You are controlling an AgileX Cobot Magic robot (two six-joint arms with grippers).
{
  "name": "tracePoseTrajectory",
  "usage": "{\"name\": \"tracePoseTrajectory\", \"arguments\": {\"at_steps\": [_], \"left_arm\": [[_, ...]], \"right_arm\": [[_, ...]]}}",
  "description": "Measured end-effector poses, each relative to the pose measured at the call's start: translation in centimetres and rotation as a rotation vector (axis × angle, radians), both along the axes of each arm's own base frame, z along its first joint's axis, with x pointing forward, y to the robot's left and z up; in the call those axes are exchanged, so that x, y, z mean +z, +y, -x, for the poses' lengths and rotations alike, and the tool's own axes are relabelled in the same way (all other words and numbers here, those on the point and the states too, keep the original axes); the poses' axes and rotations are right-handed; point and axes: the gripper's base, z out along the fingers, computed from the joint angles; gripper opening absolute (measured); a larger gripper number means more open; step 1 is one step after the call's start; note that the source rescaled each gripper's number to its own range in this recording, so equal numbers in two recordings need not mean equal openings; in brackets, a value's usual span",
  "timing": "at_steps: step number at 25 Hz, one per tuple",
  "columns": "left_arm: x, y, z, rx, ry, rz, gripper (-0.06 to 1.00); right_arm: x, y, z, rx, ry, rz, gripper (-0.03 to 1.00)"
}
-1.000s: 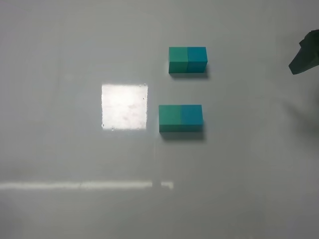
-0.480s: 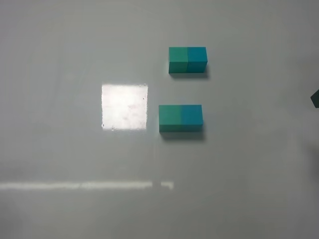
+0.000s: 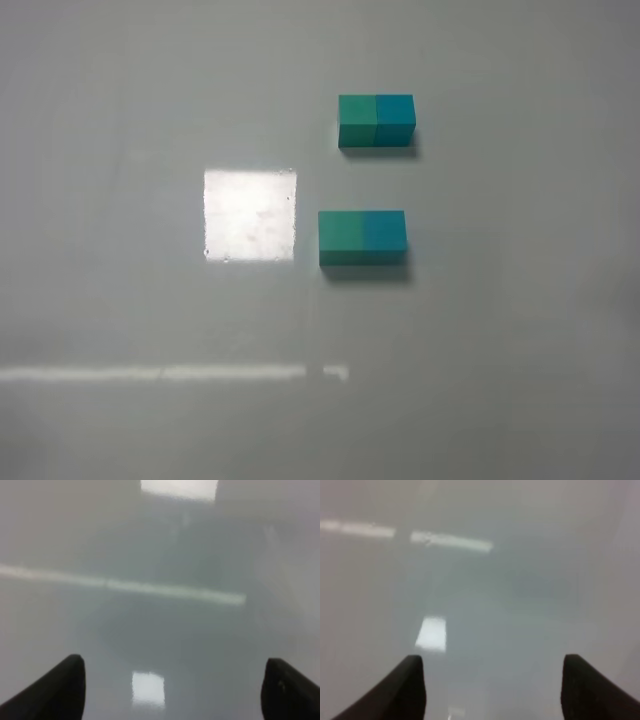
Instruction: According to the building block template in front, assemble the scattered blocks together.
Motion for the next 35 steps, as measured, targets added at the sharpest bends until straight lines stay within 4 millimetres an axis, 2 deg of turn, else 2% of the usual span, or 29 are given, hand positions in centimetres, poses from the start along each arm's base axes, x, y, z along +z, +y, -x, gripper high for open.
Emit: {"name": "tracePoseTrajectory", "arguments": {"at_steps": [7,11,14,20,35], "left_arm": [[0.0,0.0,0.0,0.0,0.0,0.0,0.86],[0.0,0.0,0.0,0.0,0.0,0.0,0.86],[0.0,0.0,0.0,0.0,0.0,0.0,0.86],[0.0,0.0,0.0,0.0,0.0,0.0,0.86],[0.0,0.0,0.0,0.0,0.0,0.0,0.86]], "right_arm": [[-4.0,-0.3,5.5,-0.009,-0.136,-0.005,0.45],[-6.6,-0.1,7.1,0.0,-0.17,-0.031,0.45],[-8.3,0.0,7.9,0.019,-0.144,-0.031,0.41],[-8.7,0.1,8.6,0.006,-0.163,-0.073,0.31],[-8.8,0.1,8.5,-0.018,-0.156,-0.115,0.31]]}}
